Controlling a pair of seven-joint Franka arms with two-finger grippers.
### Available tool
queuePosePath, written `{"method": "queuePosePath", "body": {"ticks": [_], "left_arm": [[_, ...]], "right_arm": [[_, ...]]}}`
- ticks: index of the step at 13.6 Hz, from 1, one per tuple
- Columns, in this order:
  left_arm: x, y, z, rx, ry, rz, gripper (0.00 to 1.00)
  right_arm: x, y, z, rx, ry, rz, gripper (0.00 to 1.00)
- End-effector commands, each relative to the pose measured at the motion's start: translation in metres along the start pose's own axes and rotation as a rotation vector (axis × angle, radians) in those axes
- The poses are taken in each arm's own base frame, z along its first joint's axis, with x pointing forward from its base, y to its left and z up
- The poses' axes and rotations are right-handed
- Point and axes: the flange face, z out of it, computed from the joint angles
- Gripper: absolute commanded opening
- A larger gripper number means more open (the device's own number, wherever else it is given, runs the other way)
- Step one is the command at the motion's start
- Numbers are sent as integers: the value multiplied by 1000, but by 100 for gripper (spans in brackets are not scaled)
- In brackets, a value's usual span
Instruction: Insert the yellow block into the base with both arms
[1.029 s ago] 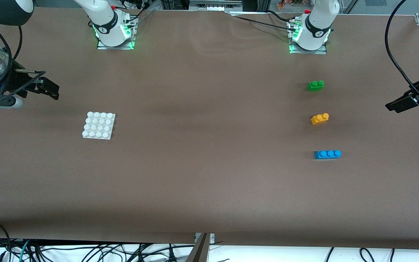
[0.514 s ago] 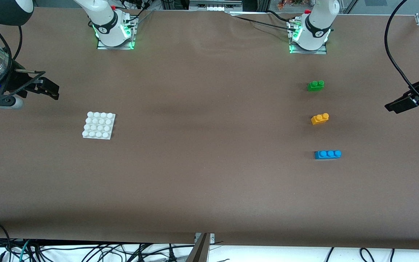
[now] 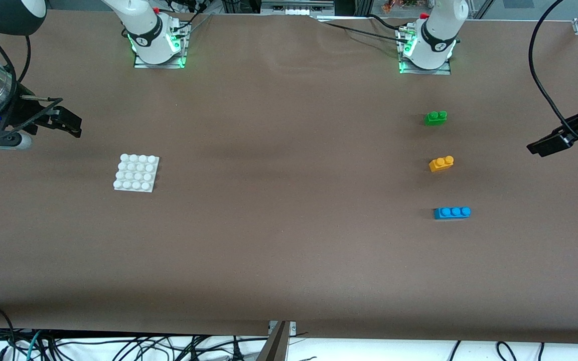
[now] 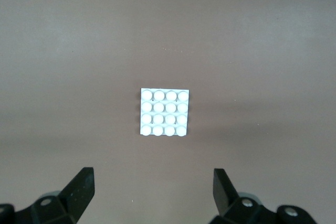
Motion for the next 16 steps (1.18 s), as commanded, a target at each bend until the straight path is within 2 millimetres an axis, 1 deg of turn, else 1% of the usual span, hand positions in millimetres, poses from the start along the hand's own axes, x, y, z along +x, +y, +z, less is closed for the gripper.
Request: {"method": "queuePosePath", "body": {"ticks": [1, 4, 5, 7, 8, 12, 13, 16], "left_arm": [[-2, -1, 0, 4, -3, 122, 100], [-5, 2, 0, 3, -7, 257, 100], [-8, 5, 0, 5, -10, 269, 100], [-8, 5, 0, 6, -11, 268, 100], [-7, 4, 2, 8, -18, 244, 100], [-2, -4, 17, 35, -60, 45, 100], [1, -9, 23, 44, -74, -4, 100], [3, -11, 40, 73, -104, -137, 100]], "right_arm": [[3, 2, -6, 13, 5, 5, 100], [3, 2, -6, 13, 5, 5, 100], [3, 2, -7, 13, 7, 5, 100], [3, 2, -6, 13, 5, 5, 100], [3, 2, -6, 13, 5, 5, 100], [3, 2, -6, 13, 5, 5, 100], [3, 2, -6, 13, 5, 5, 100], [3, 3, -7, 13, 7, 4, 100]]}}
